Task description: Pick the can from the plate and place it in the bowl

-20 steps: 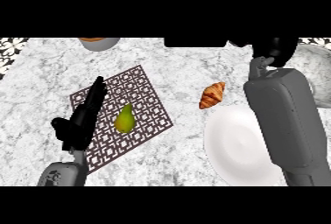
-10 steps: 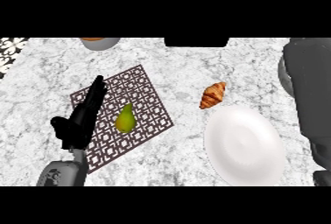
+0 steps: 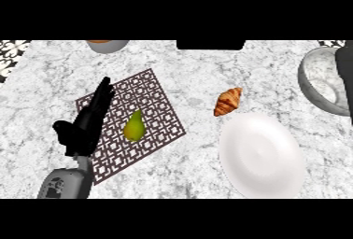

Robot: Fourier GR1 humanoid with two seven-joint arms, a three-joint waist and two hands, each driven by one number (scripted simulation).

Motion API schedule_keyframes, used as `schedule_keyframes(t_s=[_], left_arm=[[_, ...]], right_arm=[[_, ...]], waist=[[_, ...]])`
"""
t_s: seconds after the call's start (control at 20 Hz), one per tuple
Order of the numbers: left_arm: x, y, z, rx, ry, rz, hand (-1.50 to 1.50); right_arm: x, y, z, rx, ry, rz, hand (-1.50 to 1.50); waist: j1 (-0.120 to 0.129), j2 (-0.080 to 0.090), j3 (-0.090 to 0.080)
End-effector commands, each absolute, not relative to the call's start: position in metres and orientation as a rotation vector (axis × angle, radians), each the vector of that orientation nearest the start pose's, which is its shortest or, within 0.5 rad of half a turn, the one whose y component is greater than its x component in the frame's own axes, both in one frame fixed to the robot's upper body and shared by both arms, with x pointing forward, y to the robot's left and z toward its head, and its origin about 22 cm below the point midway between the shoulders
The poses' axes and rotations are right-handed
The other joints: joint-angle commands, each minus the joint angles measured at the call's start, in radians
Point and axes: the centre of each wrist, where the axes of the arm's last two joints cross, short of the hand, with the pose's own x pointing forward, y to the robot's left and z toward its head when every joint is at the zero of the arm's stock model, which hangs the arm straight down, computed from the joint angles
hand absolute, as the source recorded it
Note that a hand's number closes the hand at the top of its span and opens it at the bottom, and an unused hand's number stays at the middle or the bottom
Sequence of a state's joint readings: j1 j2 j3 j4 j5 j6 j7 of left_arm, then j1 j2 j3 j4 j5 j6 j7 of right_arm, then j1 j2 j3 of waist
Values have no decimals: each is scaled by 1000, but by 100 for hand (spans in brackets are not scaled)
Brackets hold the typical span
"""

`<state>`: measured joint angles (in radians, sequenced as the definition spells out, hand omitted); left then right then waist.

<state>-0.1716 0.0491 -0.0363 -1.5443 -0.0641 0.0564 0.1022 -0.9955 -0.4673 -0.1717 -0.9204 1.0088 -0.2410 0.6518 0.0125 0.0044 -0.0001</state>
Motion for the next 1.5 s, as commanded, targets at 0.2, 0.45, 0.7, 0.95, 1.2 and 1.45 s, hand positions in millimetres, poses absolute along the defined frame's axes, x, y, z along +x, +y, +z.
schedule_keyframes(t_s=[0.2,0.45,0.7,0.95,1.2,1.45], left_arm=[[271,203,24,47,-1599,-143,0],[267,214,24,67,-1609,-123,0],[278,218,24,25,-1605,-135,0],[292,208,41,38,-1615,-123,0],[280,215,39,67,-1612,-141,0],[281,204,21,57,-1600,-128,0]], right_arm=[[435,-354,189,-1520,-1110,149,150],[415,-404,164,-1532,-1049,177,150],[410,-418,133,-1427,-988,190,150],[383,-445,95,-1222,-1037,87,-150],[375,-457,92,-1117,-1187,71,-150],[381,-449,100,-1179,-1383,-39,-150]], waist=[[16,5,1],[9,3,1],[21,10,2],[9,11,3],[16,8,3],[2,4,2]])
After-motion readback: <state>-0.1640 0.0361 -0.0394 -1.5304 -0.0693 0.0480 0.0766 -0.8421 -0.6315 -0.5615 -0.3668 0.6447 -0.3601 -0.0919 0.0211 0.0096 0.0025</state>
